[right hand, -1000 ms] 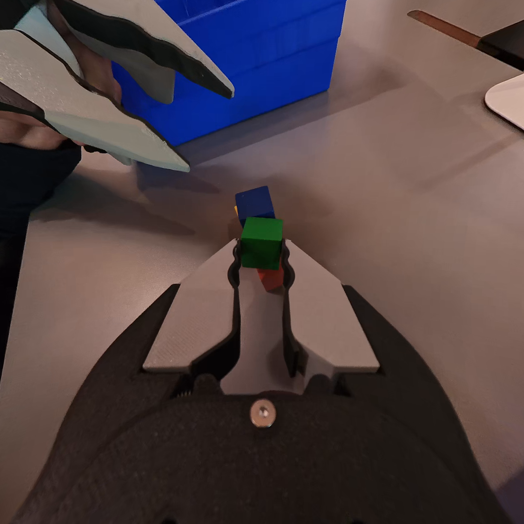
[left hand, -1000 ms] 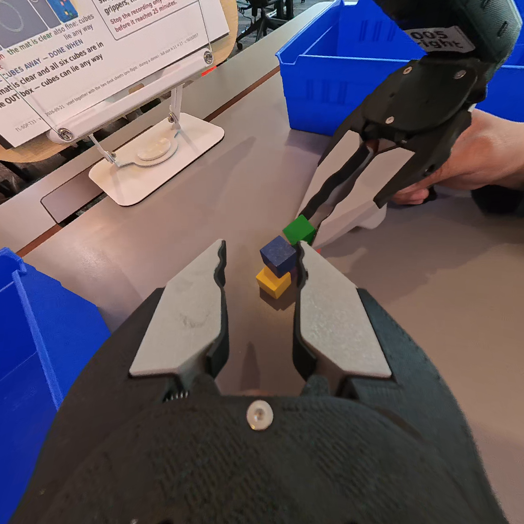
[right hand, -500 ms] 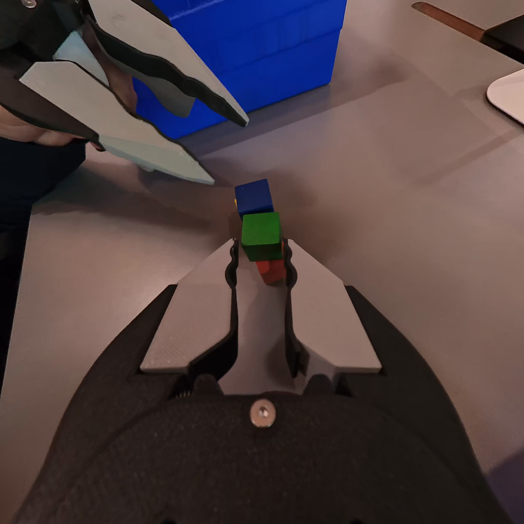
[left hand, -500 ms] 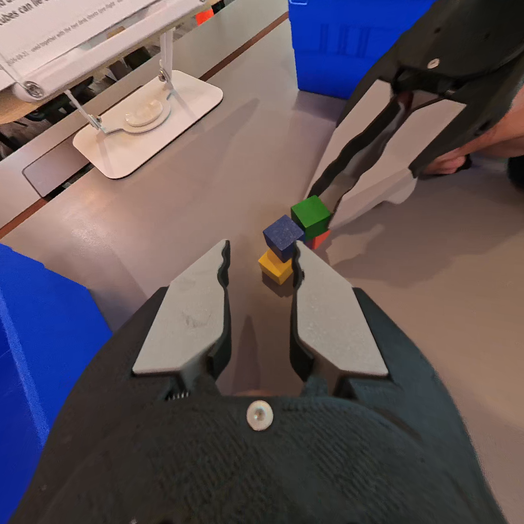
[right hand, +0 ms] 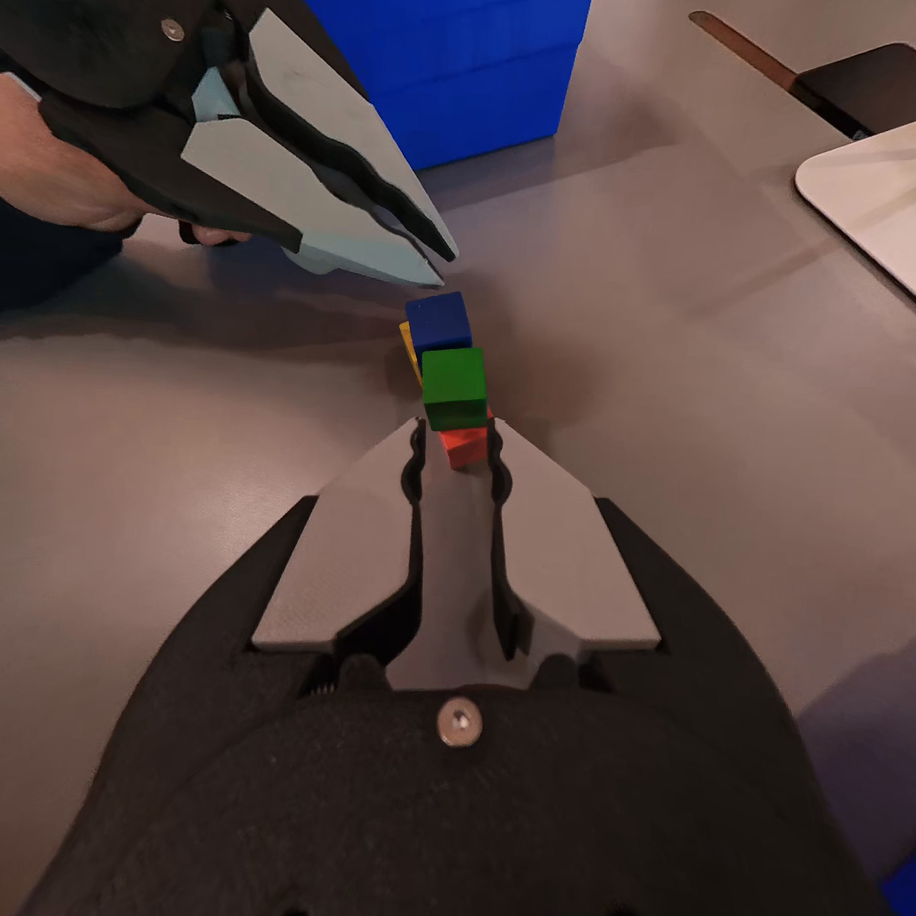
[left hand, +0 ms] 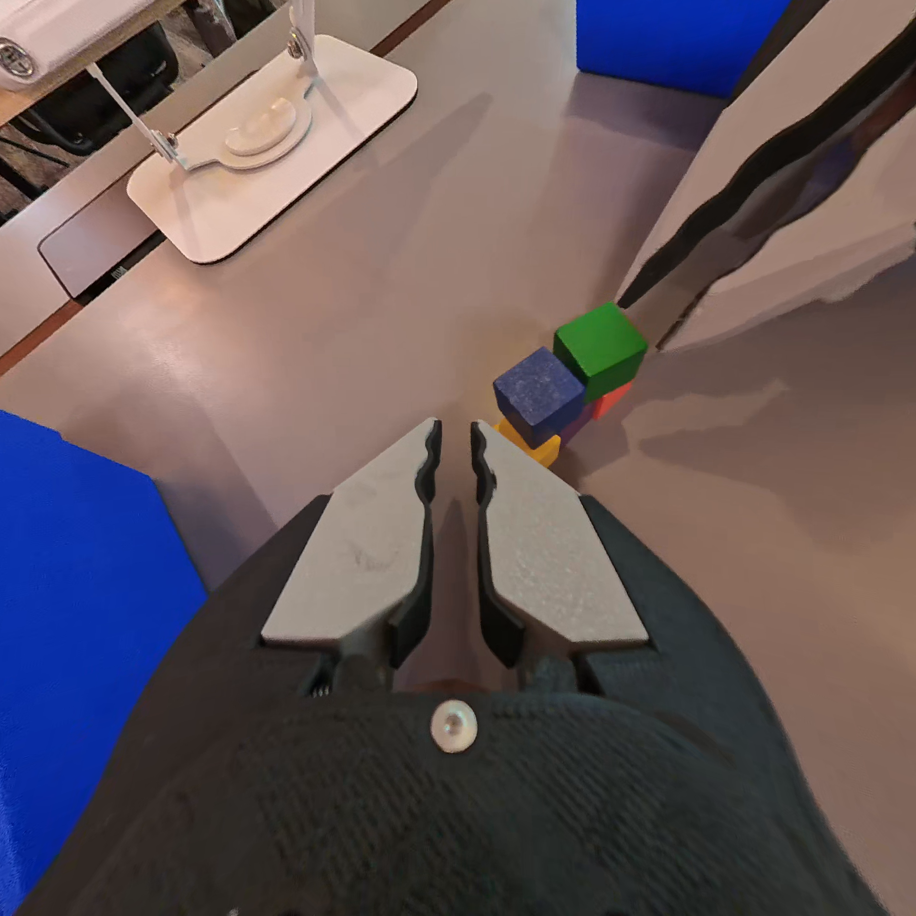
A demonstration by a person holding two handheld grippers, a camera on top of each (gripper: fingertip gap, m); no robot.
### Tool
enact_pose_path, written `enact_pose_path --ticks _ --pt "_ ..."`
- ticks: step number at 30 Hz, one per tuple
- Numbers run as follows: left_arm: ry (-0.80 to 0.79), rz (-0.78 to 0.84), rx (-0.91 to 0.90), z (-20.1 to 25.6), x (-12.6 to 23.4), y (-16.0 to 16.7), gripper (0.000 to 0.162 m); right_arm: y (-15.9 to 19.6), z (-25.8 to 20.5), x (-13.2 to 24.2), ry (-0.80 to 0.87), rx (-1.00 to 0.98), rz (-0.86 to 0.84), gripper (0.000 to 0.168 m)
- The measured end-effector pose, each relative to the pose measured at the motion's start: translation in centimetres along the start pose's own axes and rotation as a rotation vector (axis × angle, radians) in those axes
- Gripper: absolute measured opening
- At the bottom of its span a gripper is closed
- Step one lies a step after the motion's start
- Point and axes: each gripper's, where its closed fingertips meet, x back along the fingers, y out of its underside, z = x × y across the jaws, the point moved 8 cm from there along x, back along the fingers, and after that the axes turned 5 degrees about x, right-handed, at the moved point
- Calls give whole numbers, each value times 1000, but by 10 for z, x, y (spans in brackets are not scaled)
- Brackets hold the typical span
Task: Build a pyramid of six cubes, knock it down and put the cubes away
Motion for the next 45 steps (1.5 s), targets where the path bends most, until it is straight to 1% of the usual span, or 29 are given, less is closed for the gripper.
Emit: enact_pose_path --ticks 1,9,13,15,20,26,29,39,45 --pt "3 2 -6 1 0 0 10 0 0 -1 11 -1 -4 20" --pt "29 0 -40 12 0 -2 11 2 4 -8 57 -23 -16 13" --pt "37 -5 -32 11 -1 -1 13 2 6 -5 42 -28 -6 20" --pt "40 -7 -31 11 -1 0 16 1 9 -3 50 -49 10 20" --pt "36 -6 -35 12 -1 0 16 2 15 -4 79 -121 30 15" --pt "22 -10 -37 10 -2 0 15 4 11 -12 90 -90 -8 11" --pt "25 -11 -29 9 -3 1 15 4 9 -12 91 -71 -19 13" --pt "-5 12 -23 7 -1 -1 21 3 15 -3 91 -110 33 19" --pt "-17 22 -19 5 1 -2 25 5 17 -4 96 -117 29 22"
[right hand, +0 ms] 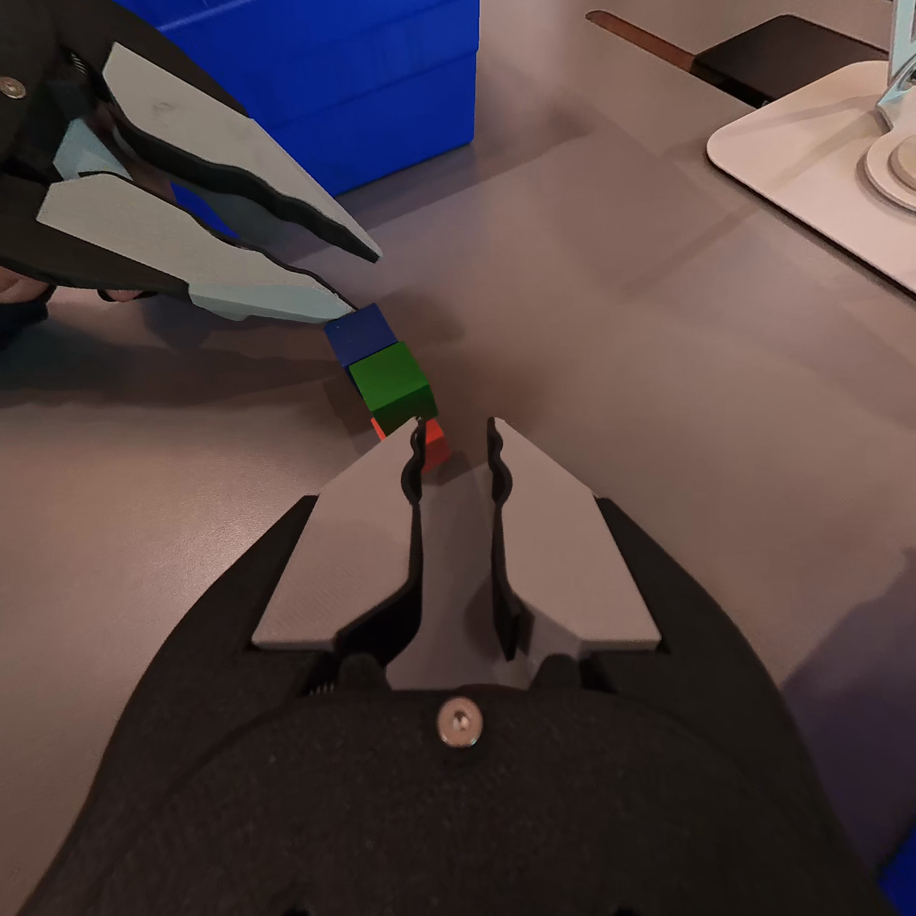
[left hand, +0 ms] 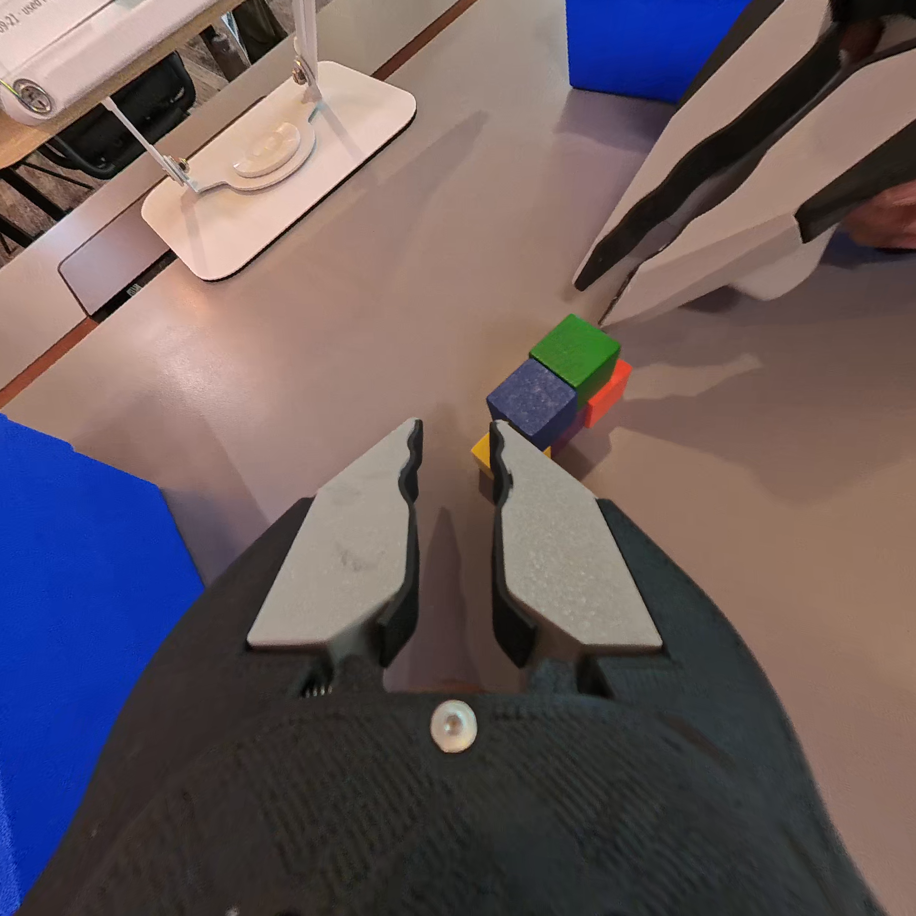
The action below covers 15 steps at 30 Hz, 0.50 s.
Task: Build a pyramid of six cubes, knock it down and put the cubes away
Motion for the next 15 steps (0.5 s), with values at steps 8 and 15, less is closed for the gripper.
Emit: enact_pose_path --ticks 8,15 --pt "-13 2 -4 -1 2 0 25 3 0 -3 8 9 -20 23" --pt "-29 47 -6 -1 8 -6 24 5 2 -3 31 22 -28 24"
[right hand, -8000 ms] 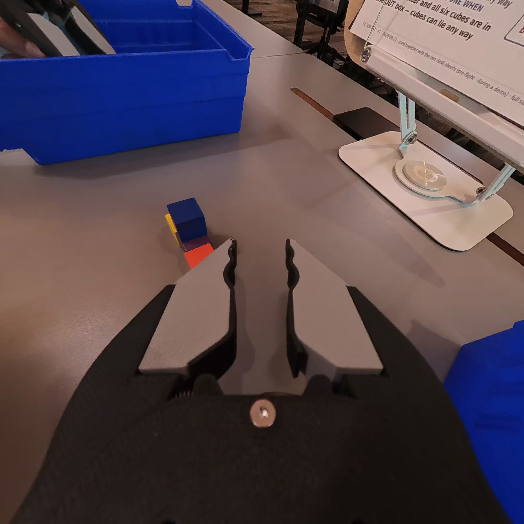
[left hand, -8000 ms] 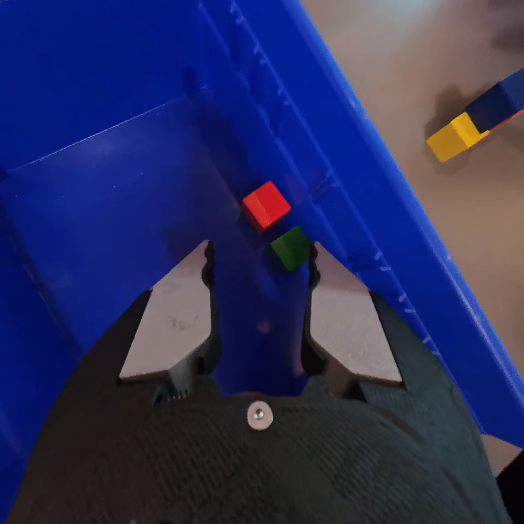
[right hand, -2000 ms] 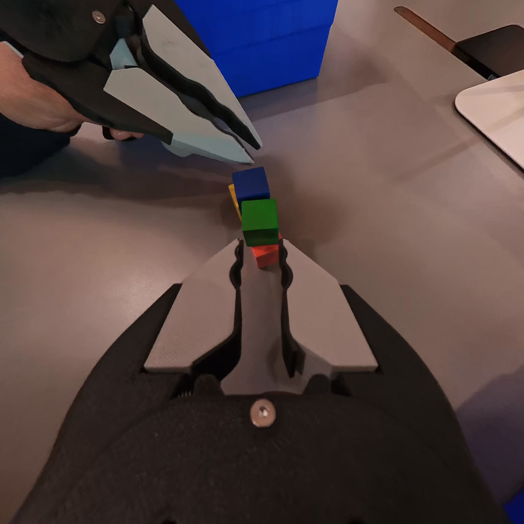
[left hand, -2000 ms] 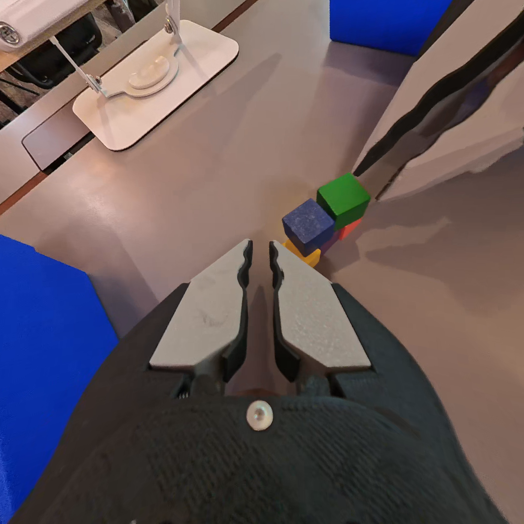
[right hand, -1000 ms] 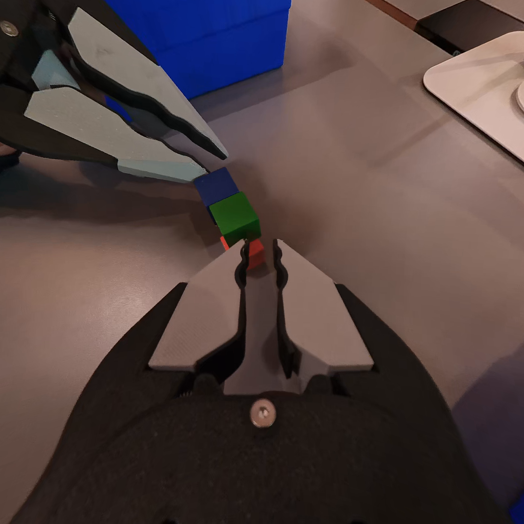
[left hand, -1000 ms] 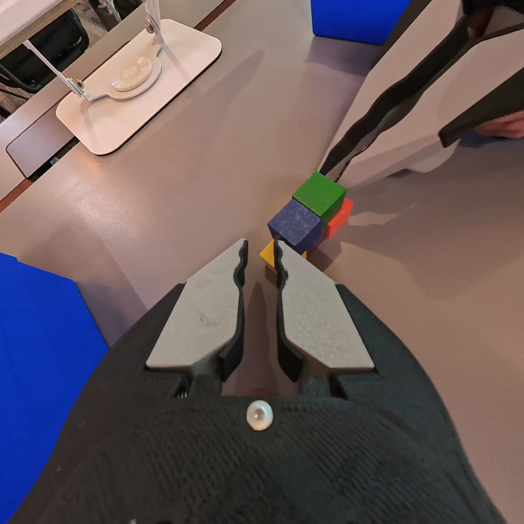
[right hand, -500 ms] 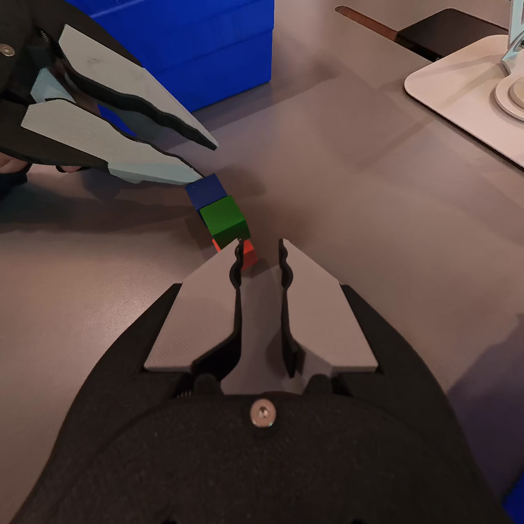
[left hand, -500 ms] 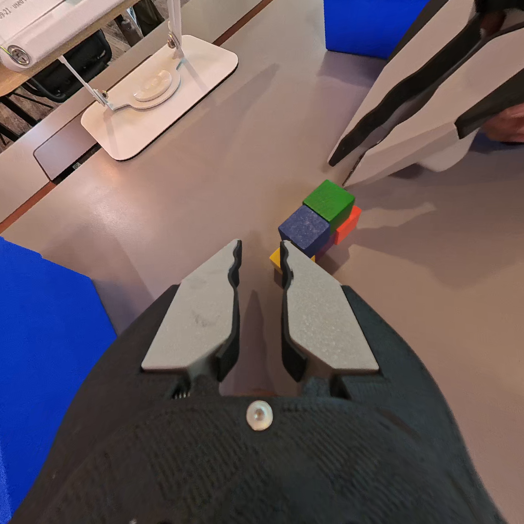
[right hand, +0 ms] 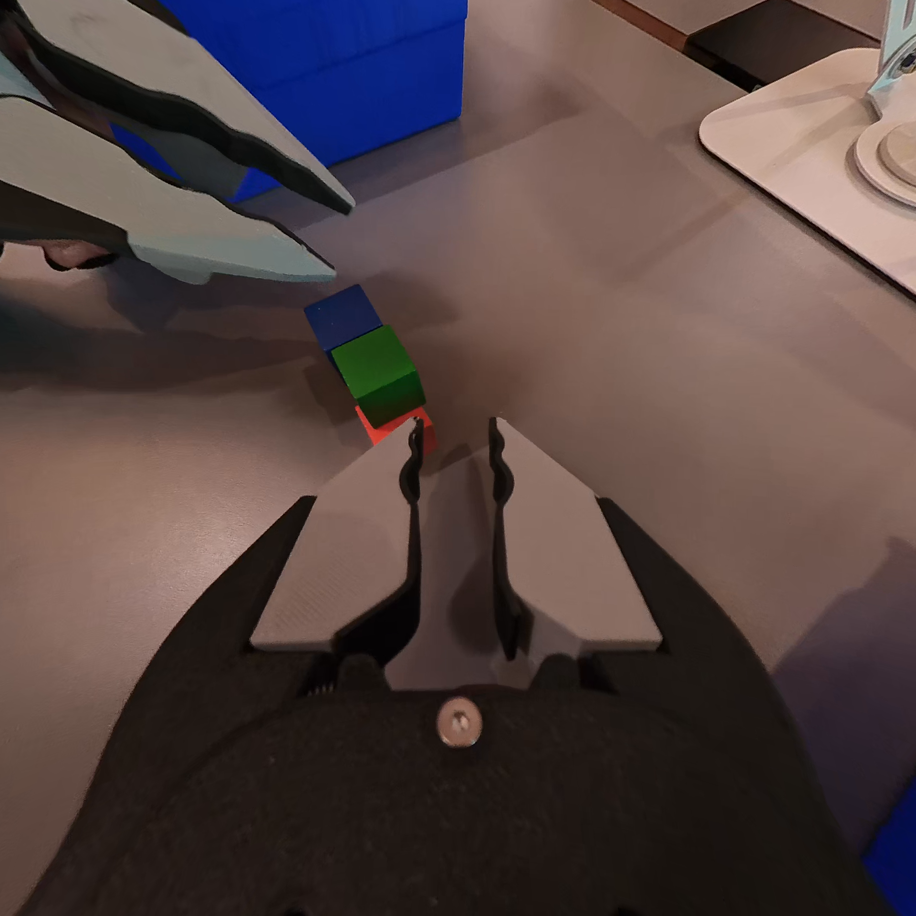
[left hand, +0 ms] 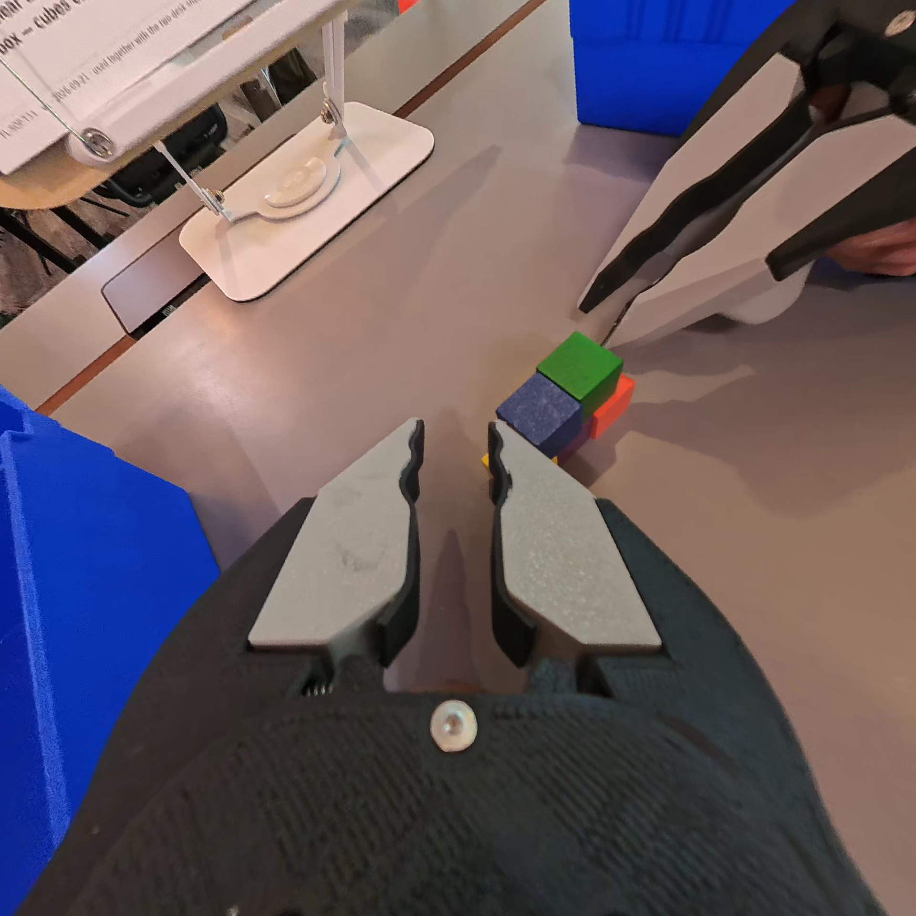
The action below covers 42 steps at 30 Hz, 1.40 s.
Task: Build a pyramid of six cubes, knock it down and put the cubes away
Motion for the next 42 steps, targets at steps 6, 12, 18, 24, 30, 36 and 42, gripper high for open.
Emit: enact_pose_path --ticks 6,12,18,24,30,36,42 --pt "-14 27 10 -3 4 -3 23 2 1 -1 -2 -12 0 24" --pt "-20 23 -9 0 2 -2 23 5 1 -4 6 -9 -16 24" --pt "-22 26 -18 1 3 -2 24 7 3 -4 16 -13 -14 24" --pt "-19 14 -21 1 0 0 24 7 4 -3 23 -13 -11 25" --pt "-26 17 -19 0 0 1 24 8 4 -4 25 -7 -21 25" --pt "-40 -3 -4 -6 -4 5 24 12 14 -4 121 -2 -69 32" --pt "-50 -20 23 -18 -7 10 24 16 24 -1 168 -28 -102 33"
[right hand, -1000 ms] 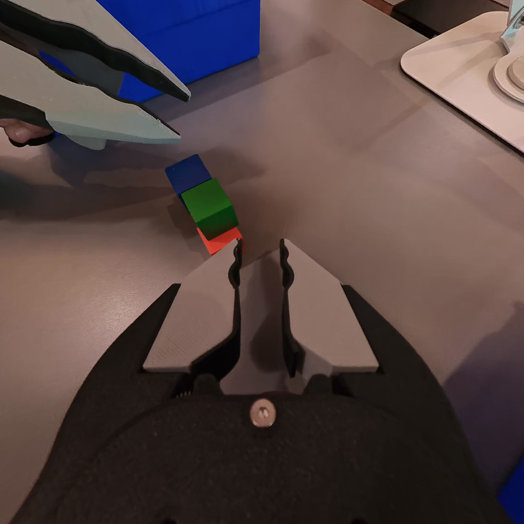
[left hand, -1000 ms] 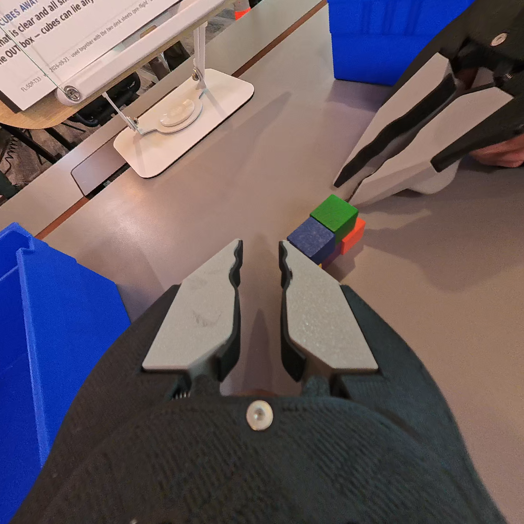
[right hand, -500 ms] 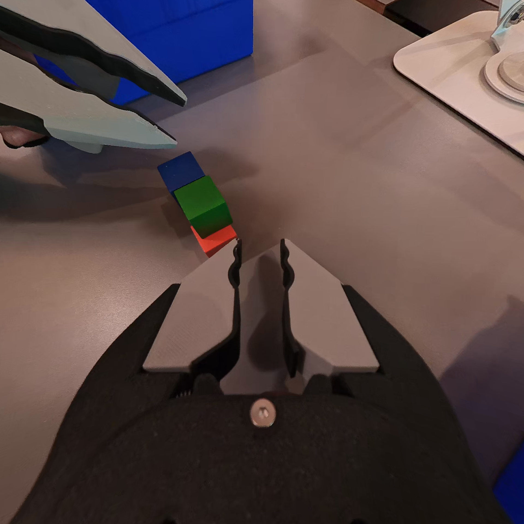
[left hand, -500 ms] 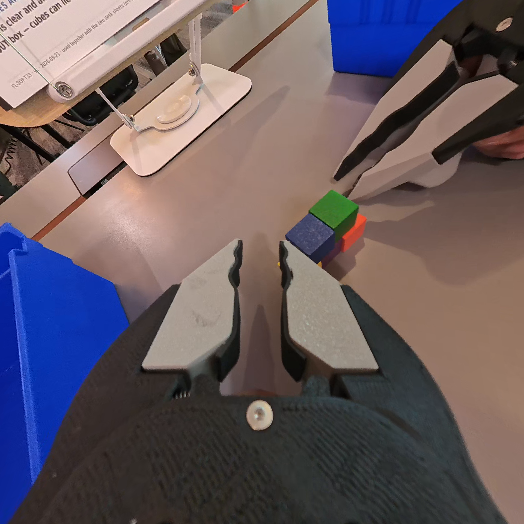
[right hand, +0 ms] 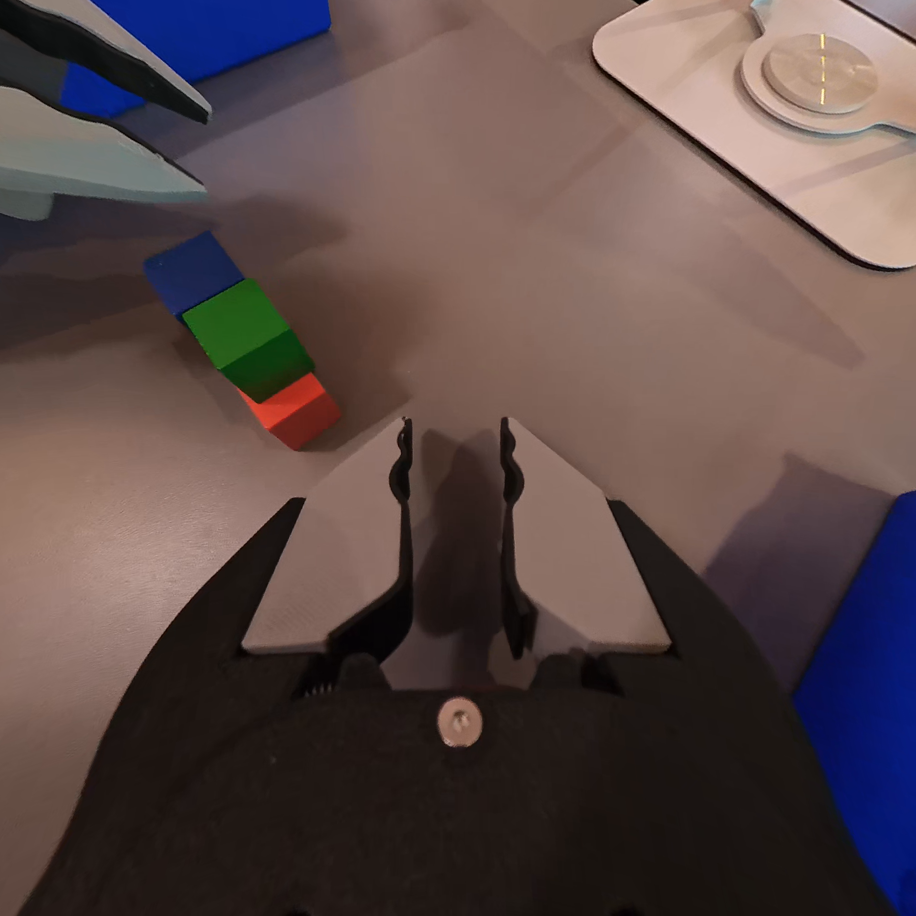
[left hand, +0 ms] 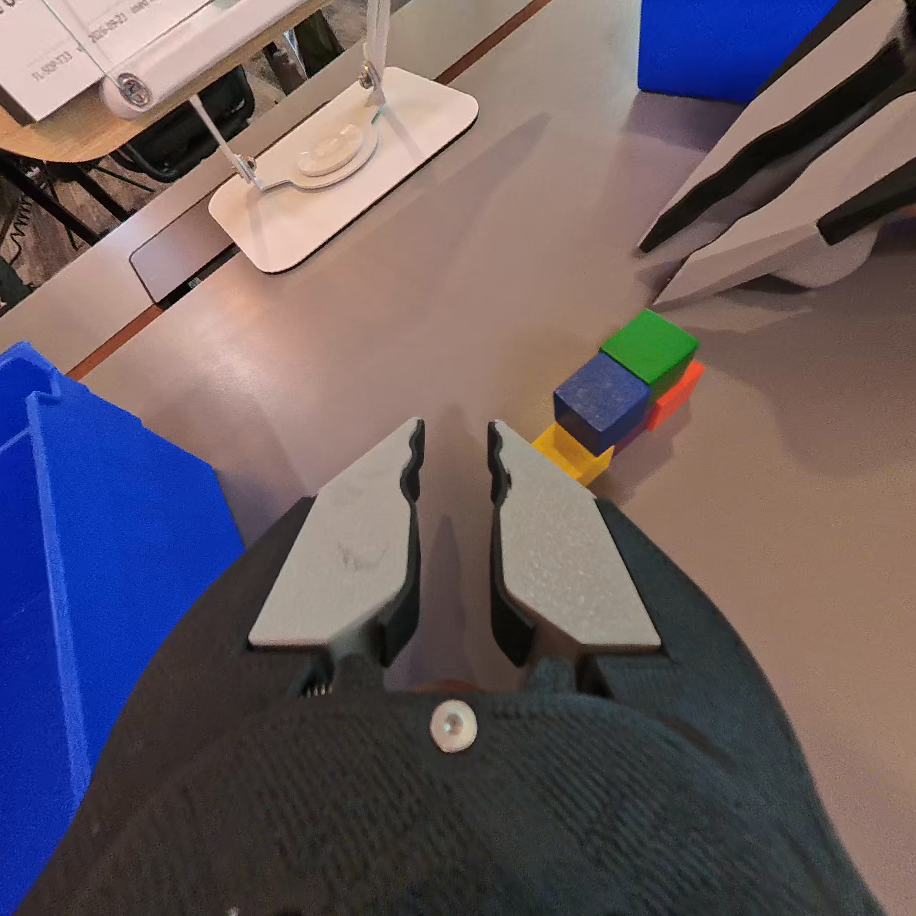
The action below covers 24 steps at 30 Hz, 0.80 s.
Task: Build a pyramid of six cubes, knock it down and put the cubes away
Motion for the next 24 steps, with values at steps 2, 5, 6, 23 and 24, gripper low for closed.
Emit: enact_pose_path --ticks 2,5,6,23,24 --pt "7 14 10 -1 2 -2 24 1 3 1 16 1 -4 33" --pt "26 44 0 5 5 -6 23 3 5 1 31 -3 -12 34" --pt "38 51 -7 9 7 -8 24 3 6 0 32 -3 -15 34" --pt "144 180 176 -102 121 -41 40 6 14 0 36 -59 -4 35" --pt "143 128 172 -114 115 -34 40 6 14 0 36 -59 -6 35"
